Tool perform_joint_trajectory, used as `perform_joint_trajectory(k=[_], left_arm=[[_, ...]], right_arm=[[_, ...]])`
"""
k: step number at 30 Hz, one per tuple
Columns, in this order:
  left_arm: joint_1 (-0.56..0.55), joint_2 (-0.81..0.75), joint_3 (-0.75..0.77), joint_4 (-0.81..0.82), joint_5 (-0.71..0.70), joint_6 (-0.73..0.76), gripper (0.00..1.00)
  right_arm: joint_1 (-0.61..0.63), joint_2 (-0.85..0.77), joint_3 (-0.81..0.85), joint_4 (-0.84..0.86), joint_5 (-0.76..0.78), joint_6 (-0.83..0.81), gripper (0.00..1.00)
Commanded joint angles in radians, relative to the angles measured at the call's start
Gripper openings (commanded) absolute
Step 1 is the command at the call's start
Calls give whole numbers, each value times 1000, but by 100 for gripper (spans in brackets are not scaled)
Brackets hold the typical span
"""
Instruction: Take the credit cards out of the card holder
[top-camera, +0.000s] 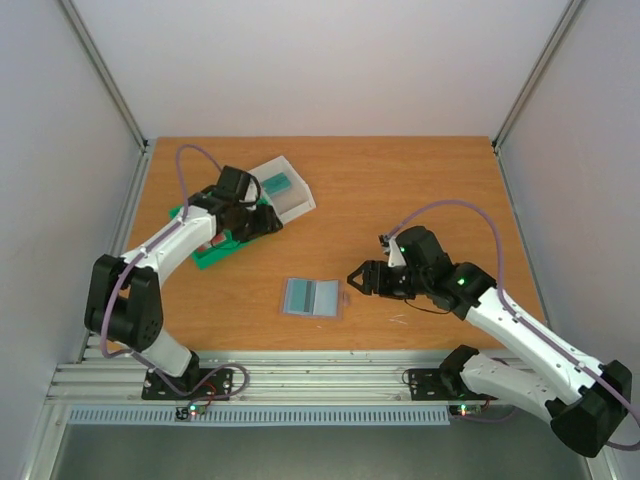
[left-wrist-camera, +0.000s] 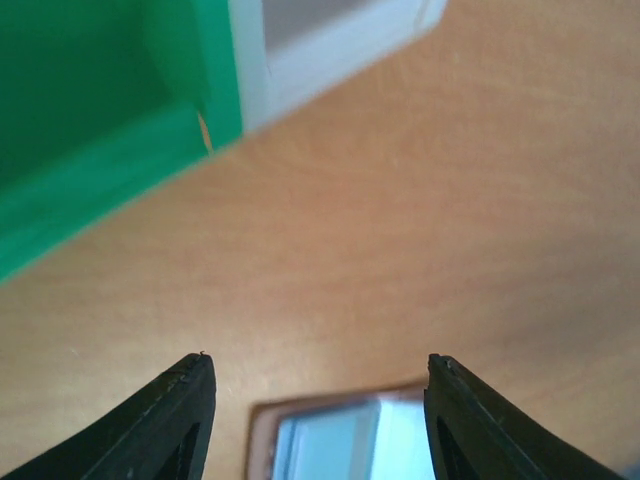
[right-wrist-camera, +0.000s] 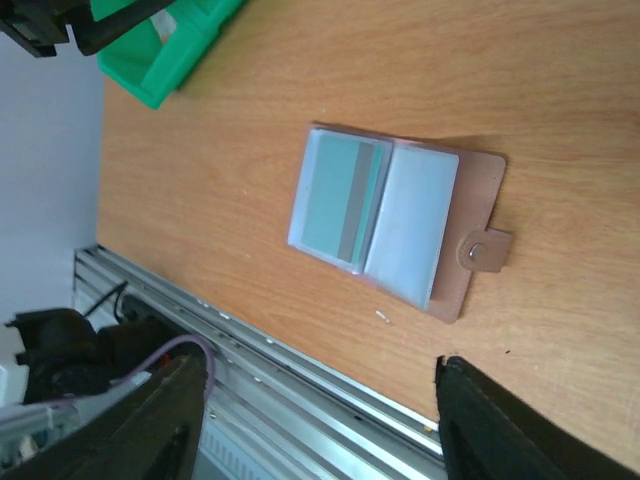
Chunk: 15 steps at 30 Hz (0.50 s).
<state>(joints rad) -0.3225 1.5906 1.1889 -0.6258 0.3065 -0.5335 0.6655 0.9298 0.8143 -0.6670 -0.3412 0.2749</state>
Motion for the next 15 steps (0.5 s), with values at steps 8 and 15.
perform_joint_trajectory(k=[8,15], left_arm=[[-128,-90,-219,139,148,-16,50],[-133,-152,-376,260,183,-91,44]], right_arm=[[5,116,-75,194,-88,72,34],[33,245,-65,248,-82,63,31]])
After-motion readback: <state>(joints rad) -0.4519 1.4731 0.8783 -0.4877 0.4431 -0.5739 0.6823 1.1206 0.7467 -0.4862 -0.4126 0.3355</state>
